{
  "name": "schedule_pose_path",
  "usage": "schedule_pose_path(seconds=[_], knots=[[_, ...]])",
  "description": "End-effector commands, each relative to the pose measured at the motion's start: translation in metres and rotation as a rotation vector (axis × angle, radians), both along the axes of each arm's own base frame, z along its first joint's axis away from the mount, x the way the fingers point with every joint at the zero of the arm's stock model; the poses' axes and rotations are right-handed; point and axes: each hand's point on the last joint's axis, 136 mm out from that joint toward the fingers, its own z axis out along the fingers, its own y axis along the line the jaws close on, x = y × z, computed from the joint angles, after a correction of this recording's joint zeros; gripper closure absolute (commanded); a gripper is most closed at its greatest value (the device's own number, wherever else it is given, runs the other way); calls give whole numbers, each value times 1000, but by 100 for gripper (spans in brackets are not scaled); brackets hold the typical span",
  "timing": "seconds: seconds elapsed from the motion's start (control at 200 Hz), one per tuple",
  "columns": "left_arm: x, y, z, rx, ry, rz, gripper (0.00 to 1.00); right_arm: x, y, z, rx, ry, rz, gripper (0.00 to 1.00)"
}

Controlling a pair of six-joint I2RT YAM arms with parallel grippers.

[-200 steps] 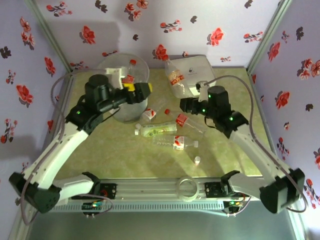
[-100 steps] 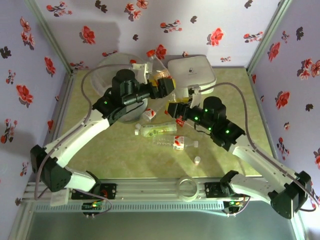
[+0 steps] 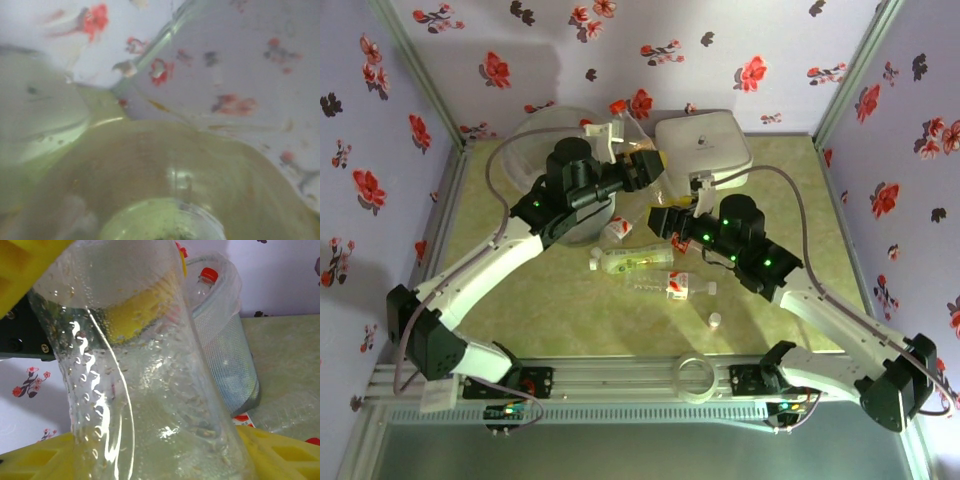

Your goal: Put the plastic bottles in the bin

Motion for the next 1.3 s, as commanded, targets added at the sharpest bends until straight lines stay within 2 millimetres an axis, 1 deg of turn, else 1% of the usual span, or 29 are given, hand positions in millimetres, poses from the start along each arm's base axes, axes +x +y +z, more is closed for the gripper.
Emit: schedule_pose_path(seconds=[0.0, 0.085, 0.155, 0.215, 0.305, 0.395, 0.465, 0.485, 0.575, 0.665, 0.735, 0.805, 0.86, 0.98, 1.04, 1.11, 1.15, 1.23, 1.265, 1.29], knots=[[1, 2, 17, 8, -71, 19, 44, -1, 2, 8, 6, -23, 5, 22], [4, 8, 21, 32, -91, 34, 45, -2, -2, 10, -23, -33, -3, 12], [9, 14, 24, 42, -100, 49, 45, -2, -9, 16, -50, -48, -29, 1], [16, 23, 27, 48, -104, 70, 46, -1, -20, 20, -80, -64, -78, 1], [26, 38, 32, 74, -124, 100, 46, -1, -46, 25, -121, -85, -172, 1], [39, 60, 36, 128, -146, 143, 47, -5, -72, 27, -161, -89, -254, 1], [50, 82, 41, 199, -173, 180, 46, -9, -87, 22, -183, -81, -292, 1], [54, 88, 40, 226, -174, 189, 46, -10, -91, 18, -192, -74, -298, 1], [68, 117, 48, 311, -192, 241, 46, -15, -104, 3, -207, -38, -321, 1], [77, 136, 53, 389, -222, 266, 46, -20, -112, -11, -215, -3, -337, 1], [88, 149, 53, 443, -231, 293, 47, -21, -117, -21, -221, 21, -350, 1], [102, 160, 48, 525, -234, 323, 47, -21, -119, -29, -233, 39, -357, 1], [113, 164, 39, 581, -221, 326, 48, -21, -119, -32, -242, 46, -359, 1], [131, 161, 13, 691, -188, 269, 48, -20, -120, -33, -258, 46, -363, 1], [139, 159, -4, 742, -155, 238, 48, -20, -121, -35, -267, 46, -364, 1], [144, 161, -20, 825, -146, 210, 49, -19, -121, -38, -280, 53, -365, 1], [146, 163, -28, 861, -138, 197, 53, -19, -121, -41, -287, 59, -365, 1], [146, 165, -43, 921, -126, 161, 56, -18, -122, -48, -302, 71, -367, 1], [147, 166, -47, 945, -130, 152, 58, -18, -123, -50, -305, 74, -370, 1], [143, 168, -56, 976, -104, 132, 58, -18, -122, -51, -307, 75, -369, 1]])
